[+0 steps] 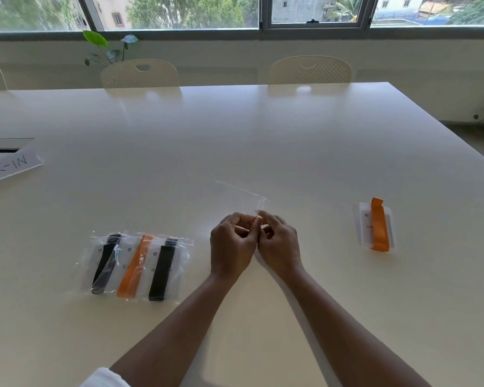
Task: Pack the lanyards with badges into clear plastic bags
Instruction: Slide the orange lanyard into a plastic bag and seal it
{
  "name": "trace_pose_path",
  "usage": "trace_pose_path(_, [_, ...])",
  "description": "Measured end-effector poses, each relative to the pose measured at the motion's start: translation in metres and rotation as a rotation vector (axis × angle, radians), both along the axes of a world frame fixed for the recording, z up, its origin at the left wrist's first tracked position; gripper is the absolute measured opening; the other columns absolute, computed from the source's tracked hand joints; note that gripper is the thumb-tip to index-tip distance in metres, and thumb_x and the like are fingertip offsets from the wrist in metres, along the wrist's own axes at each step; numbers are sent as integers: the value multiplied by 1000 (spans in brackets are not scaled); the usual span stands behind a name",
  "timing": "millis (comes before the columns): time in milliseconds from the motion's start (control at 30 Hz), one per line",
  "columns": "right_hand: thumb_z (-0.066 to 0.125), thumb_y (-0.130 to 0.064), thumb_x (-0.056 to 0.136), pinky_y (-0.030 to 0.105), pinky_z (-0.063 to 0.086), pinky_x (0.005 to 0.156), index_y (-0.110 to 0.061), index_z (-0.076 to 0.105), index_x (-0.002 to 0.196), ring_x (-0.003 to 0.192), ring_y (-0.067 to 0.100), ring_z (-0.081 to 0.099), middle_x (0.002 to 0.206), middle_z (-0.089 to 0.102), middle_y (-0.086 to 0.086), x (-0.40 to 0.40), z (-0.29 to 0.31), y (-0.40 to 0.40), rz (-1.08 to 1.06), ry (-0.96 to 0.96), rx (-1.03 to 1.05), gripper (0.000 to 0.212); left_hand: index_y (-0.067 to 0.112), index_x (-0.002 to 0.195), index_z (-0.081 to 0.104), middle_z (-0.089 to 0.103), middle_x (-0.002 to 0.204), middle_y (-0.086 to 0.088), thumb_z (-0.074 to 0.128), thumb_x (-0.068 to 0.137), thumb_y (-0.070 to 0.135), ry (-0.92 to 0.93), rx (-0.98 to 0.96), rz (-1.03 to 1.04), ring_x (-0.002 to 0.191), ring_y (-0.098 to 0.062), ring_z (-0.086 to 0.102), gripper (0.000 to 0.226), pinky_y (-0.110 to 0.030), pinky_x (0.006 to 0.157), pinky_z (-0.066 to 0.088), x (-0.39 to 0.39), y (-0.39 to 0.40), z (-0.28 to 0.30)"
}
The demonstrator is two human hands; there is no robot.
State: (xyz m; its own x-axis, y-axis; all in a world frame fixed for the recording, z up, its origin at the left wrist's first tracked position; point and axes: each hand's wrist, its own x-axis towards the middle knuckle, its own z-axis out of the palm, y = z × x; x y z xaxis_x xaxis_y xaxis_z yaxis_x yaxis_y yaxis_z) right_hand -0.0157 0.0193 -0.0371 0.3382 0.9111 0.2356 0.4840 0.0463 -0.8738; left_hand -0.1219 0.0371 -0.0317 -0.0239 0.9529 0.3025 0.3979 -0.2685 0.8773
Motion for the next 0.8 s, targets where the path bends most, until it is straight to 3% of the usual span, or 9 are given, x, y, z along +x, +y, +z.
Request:
trace_pose_path(67, [59,-13,93,20,55,79,-16,64,126,81,10,67,110,69,2,2,2,0,12,29,-12,34,22,84,75,72,70,11,76,85,31,-9,-14,-15,61,-1,68,9,-24,60,57,0,0,3])
trace_pose_path(167, [58,-12,93,8,49,67,-19,64,127,67,1,64,97,71,3,6,6,0,38,86,-35,35,22,83,75,72,68,12,77,85,32,1,-32,-30,61,0,68,10,-21,58,56,0,1,6])
trace_pose_path(300, [60,-12,91,13,43,54,-21,60,132,50,10,47,62,58,8,12,9,3,40,144,-77,42,23,78,74,71,66,13,76,83,33,72,-36,-10,60,3,67,12,-20,59,54,5,5,12])
trace_pose_path(433, [68,-16,86,10,39,49,-20,55,136,40,4,41,50,48,-3,20,12,7,22,131,-114,52,24,77,73,70,65,15,75,82,36,120,-30,-8,61,4,66,13,-25,64,57,8,10,17])
trace_pose_path(567, [78,-24,77,5,40,51,-23,48,141,48,1,55,72,59,-6,29,20,7,57,91,-167,71,28,79,72,70,70,17,73,81,51,208,-25,-89,64,3,66,23,-25,65,56,8,16,25])
trace_pose_path(667, [82,-20,72,1,44,60,-24,48,141,65,3,61,97,65,-1,38,26,7,85,82,-225,78,33,95,70,68,92,18,72,77,59,279,-4,-250,82,3,64,31,-28,73,57,2,28,30])
trace_pose_path(800, [84,-16,71,10,50,72,-25,51,138,83,12,68,107,67,-1,50,28,9,153,67,-249,75,39,133,49,50,131,12,73,64,72,464,-5,-474,120,-8,38,80,-31,97,46,-7,42,37])
